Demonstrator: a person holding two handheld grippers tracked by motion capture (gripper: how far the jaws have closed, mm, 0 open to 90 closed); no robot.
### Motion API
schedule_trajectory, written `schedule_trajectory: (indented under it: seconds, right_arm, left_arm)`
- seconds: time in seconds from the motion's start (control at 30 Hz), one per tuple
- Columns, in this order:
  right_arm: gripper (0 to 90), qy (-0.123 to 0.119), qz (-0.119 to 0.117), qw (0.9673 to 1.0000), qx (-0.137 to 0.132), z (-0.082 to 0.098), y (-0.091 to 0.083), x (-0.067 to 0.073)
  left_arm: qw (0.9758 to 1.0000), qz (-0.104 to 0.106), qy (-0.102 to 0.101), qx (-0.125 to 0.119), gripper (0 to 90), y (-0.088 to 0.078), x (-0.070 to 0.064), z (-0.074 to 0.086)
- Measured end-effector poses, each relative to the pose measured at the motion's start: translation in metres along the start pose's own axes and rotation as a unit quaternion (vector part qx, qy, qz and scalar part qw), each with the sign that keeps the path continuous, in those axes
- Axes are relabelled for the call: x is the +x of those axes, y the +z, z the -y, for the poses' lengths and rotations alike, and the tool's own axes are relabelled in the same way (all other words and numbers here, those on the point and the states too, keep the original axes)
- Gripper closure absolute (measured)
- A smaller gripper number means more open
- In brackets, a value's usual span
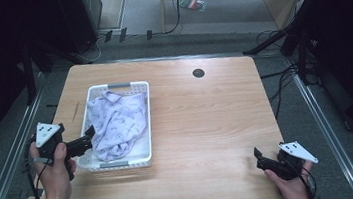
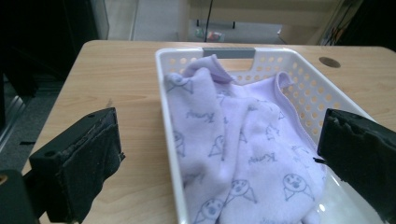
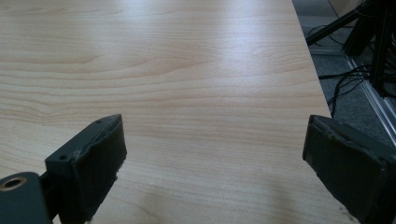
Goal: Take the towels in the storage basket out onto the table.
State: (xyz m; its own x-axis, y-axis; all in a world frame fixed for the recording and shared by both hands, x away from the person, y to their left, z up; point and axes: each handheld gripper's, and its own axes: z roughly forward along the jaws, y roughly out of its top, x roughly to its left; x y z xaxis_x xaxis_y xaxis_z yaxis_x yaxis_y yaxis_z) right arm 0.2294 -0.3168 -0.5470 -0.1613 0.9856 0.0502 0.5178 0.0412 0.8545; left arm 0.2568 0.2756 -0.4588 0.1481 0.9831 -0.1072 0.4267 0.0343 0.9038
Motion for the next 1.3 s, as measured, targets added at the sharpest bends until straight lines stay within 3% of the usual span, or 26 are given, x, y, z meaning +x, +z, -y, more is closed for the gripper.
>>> schedule_trajectory:
  seconds: [0.2, 0.3, 0.5, 0.57, 0.73, 0.83, 1.0, 1.07, 1.17, 1.2, 1.3]
  right_arm:
    - [5.8, 0.000, 0.000, 1.0000, 0.000, 0.000, 0.000, 0.000]
    - [5.8, 0.000, -0.001, 1.0000, 0.000, 0.000, 0.000, 0.000]
    - [5.8, 0.001, -0.002, 1.0000, -0.001, 0.000, 0.000, -0.001]
    - [5.8, 0.001, -0.003, 1.0000, -0.001, 0.000, 0.000, -0.001]
    - [5.8, 0.001, -0.004, 1.0000, -0.002, 0.000, 0.000, -0.001]
    - [5.8, 0.001, -0.004, 1.0000, -0.002, 0.000, 0.000, -0.001]
    - [5.8, 0.001, -0.005, 1.0000, -0.003, 0.000, -0.001, -0.001]
    - [5.8, 0.001, -0.005, 1.0000, -0.003, 0.000, -0.001, -0.001]
    - [5.8, 0.002, -0.005, 1.0000, -0.003, 0.000, -0.001, -0.001]
    - [5.8, 0.001, -0.005, 1.0000, -0.003, 0.000, -0.001, -0.001]
    - [5.8, 0.001, -0.006, 1.0000, -0.003, 0.000, -0.001, -0.001]
  left_arm:
    - [0.9997, 0.006, 0.007, 0.021, 0.0, 0.019, -0.017, -0.009]
    - [0.9988, -0.019, 0.018, 0.042, 0.0, 0.034, -0.024, -0.011]
    - [0.9963, -0.027, 0.010, 0.081, 0.0, 0.058, -0.030, -0.012]
    - [0.9941, -0.040, 0.019, 0.100, 0.0, 0.067, -0.033, -0.012]
    - [0.9895, -0.039, 0.030, 0.136, 0.0, 0.086, -0.041, -0.011]
    - [0.9878, -0.058, 0.029, 0.142, 0.0, 0.094, -0.045, -0.009]
    - [0.9849, -0.061, 0.033, 0.159, 0.0, 0.106, -0.050, -0.008]
    - [0.9832, -0.065, 0.033, 0.167, 0.0, 0.111, -0.051, -0.006]
    - [0.9788, -0.080, 0.032, 0.186, 0.0, 0.119, -0.052, -0.002]
    - [0.9789, -0.076, 0.031, 0.187, 0.0, 0.120, -0.052, -0.002]
    - [0.9756, -0.082, 0.043, 0.199, 0.0, 0.123, -0.054, -0.001]
